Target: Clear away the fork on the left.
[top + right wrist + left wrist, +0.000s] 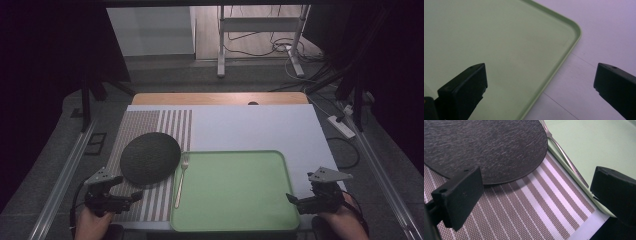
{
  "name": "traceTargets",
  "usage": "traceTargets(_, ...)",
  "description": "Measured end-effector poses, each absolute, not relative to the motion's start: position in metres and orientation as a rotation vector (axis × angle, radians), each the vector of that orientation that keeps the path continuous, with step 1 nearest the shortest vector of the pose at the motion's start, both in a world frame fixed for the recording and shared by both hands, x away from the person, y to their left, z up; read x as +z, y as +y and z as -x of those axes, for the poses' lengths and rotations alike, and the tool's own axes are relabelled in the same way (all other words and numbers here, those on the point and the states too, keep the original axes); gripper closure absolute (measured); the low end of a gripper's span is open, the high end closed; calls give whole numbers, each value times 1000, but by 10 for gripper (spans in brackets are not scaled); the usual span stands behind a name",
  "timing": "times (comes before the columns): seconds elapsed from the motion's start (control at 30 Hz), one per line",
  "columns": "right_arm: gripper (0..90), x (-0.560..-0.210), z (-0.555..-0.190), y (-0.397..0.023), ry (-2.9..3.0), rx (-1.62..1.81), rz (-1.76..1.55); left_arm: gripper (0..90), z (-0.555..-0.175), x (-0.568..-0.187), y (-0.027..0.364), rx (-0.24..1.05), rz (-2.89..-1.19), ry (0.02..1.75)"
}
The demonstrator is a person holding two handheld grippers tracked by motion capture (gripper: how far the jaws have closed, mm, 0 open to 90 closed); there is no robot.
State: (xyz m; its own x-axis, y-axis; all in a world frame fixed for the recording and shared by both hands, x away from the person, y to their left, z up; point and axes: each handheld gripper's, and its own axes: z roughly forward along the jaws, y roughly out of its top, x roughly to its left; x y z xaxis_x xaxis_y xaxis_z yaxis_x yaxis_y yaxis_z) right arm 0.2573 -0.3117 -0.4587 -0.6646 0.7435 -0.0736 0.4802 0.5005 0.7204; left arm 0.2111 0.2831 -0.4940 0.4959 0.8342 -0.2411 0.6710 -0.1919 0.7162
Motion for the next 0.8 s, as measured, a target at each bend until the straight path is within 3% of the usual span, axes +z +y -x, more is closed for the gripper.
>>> traceTargets(0.8, 0, -459, -257, -311, 2381, 961, -1005, 0, -201, -494, 289, 278, -1977, 1277)
